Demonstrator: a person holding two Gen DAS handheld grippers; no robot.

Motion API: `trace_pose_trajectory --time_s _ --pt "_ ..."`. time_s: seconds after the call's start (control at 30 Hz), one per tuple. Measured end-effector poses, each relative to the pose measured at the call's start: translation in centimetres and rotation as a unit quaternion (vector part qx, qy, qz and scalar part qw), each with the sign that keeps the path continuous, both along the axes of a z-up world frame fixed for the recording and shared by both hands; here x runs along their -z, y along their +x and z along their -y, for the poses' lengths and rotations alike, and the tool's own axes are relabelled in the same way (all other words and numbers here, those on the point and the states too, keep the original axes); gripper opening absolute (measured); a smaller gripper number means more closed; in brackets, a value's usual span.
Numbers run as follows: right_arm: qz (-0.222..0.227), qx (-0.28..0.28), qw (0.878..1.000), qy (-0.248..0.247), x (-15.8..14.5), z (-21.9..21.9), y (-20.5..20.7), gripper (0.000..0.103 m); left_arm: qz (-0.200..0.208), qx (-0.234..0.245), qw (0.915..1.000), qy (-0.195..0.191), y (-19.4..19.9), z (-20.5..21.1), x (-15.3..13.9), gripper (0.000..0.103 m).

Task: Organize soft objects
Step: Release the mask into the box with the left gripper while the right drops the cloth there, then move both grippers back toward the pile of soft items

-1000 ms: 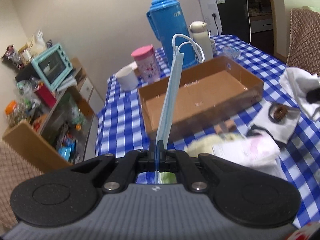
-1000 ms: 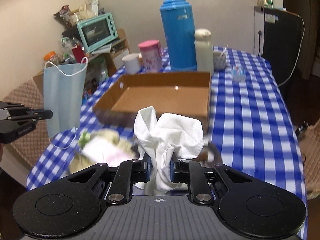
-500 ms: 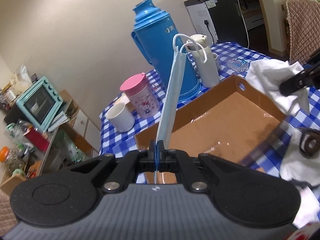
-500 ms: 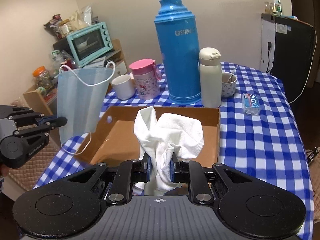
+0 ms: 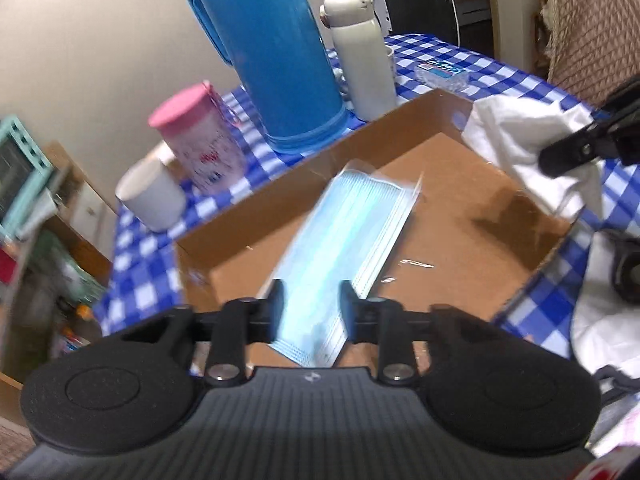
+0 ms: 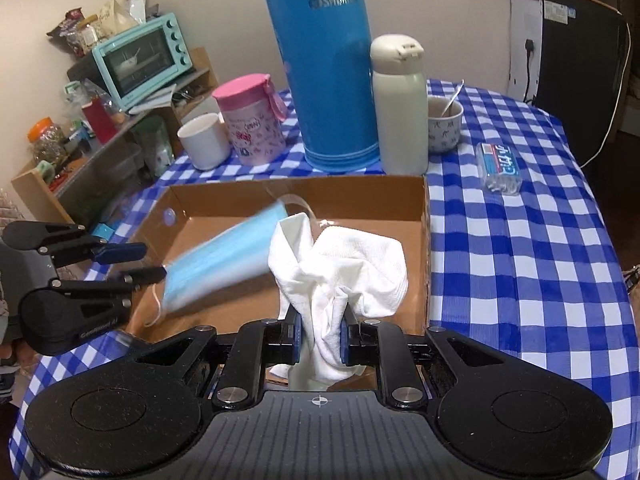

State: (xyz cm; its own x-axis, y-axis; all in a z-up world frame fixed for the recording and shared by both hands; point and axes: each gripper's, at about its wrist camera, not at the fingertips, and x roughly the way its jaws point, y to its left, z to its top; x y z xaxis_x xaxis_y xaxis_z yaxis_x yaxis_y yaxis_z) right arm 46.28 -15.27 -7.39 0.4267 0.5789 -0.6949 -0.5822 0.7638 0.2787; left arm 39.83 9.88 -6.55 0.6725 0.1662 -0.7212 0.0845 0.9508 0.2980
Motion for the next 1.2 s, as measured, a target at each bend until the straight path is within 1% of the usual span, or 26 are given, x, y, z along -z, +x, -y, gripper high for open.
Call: trace_pose_trajectory --time_s 0.1,0.3,0.33,0.37,0.4,0.43,0.47,0.53,0.83,1.2 --pt "-0.004 0.000 1.000 -0.004 0.4 -0.2 0.3 0.018 -0.012 -0.009 0.9996 -0.024 0.2 -0.6 0.3 0.035" --pt "0.001 -0.006 1.000 -0.002 0.8 -0.9 0.8 0.018 -0.017 -0.021 0.9985 -0.047 0.1 -0.8 -0.3 0.035" --pt "0.005 -0.005 1.000 -0.001 0.8 -1.1 0.8 0.021 -0.017 -0.021 0.9985 -0.048 0.1 -0.8 -0.4 0.035" --pt "0.009 -0.003 1.000 -0.002 0.8 -1.2 0.7 0.033 -0.017 -0.021 0.9985 -0.049 0.0 -0.8 -0.5 0.035" --pt "0.016 0.001 1.000 -0.006 0.8 -1.4 0.7 0.041 -0.017 -0.020 0.9984 -0.050 0.0 -0.8 -0.6 0.036" --pt "0.025 0.004 1.000 -0.008 0.6 -1.5 0.6 0.059 -0.018 -0.021 0.9983 -0.051 -0.1 -0.7 -0.6 0.036" --pt "0.036 0.005 0.999 -0.007 0.5 -1.5 0.4 0.065 -0.019 -0.021 0.9982 -0.052 -0.2 -0.7 -0.6 0.036" --pt "0.045 -0.002 0.999 -0.005 0.4 -1.5 0.3 0.065 -0.021 -0.025 0.9979 -0.055 -0.3 -0.8 -0.6 0.036" --pt "0.032 -0.004 0.999 -0.009 0.7 -0.8 0.0 0.065 -0.029 -0.038 0.9969 -0.062 -1.0 -0.8 -1.0 0.037" --pt "0.024 0.005 1.000 0.002 -0.1 0.4 -1.3 0.065 -0.020 -0.054 0.9959 -0.071 -2.3 -0.7 -2.4 0.038"
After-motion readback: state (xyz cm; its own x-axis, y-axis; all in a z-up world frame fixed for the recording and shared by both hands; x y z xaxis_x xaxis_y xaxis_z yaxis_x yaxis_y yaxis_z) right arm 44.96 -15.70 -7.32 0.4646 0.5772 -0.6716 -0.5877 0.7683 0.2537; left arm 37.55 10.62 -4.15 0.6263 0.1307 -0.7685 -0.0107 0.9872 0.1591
